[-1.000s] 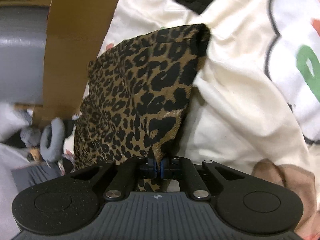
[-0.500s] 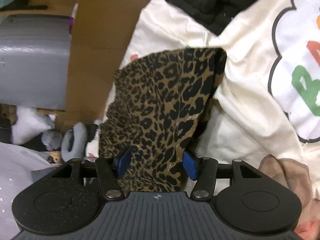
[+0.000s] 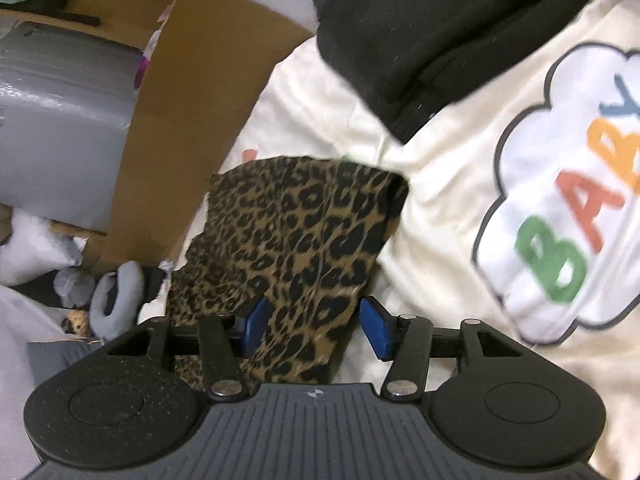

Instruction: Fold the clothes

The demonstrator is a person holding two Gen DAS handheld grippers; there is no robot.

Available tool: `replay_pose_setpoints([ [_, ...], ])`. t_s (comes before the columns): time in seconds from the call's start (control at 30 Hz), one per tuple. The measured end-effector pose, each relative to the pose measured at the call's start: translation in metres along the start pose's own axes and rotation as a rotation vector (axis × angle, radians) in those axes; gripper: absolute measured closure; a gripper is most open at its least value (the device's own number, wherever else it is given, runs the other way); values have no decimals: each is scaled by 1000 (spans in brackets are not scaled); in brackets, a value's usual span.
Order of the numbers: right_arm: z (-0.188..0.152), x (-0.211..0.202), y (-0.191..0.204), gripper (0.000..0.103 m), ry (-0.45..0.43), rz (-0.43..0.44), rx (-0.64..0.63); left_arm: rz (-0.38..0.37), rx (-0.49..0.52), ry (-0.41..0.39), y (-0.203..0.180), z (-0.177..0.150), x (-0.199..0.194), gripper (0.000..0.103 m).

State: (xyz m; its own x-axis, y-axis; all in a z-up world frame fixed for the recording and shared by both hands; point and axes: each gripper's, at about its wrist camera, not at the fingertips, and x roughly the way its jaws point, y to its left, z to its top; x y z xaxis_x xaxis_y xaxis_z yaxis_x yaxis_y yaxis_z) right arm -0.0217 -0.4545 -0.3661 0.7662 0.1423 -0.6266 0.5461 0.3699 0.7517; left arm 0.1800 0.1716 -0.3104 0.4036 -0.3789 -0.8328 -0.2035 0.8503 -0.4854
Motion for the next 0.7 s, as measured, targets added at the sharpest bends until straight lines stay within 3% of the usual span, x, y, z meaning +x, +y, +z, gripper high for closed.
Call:
replay_pose_setpoints([
  [0.23,28,-1,8,47,-33,-159,-95,40,45,5,18,20,25,50],
  [0.4,49,1,20,44,-46,-247,-167,67,114,-11,19,33,31,44],
  [0.7,66,53,60,39,77,-353,-467,82,224,-3,16,51,47,37],
])
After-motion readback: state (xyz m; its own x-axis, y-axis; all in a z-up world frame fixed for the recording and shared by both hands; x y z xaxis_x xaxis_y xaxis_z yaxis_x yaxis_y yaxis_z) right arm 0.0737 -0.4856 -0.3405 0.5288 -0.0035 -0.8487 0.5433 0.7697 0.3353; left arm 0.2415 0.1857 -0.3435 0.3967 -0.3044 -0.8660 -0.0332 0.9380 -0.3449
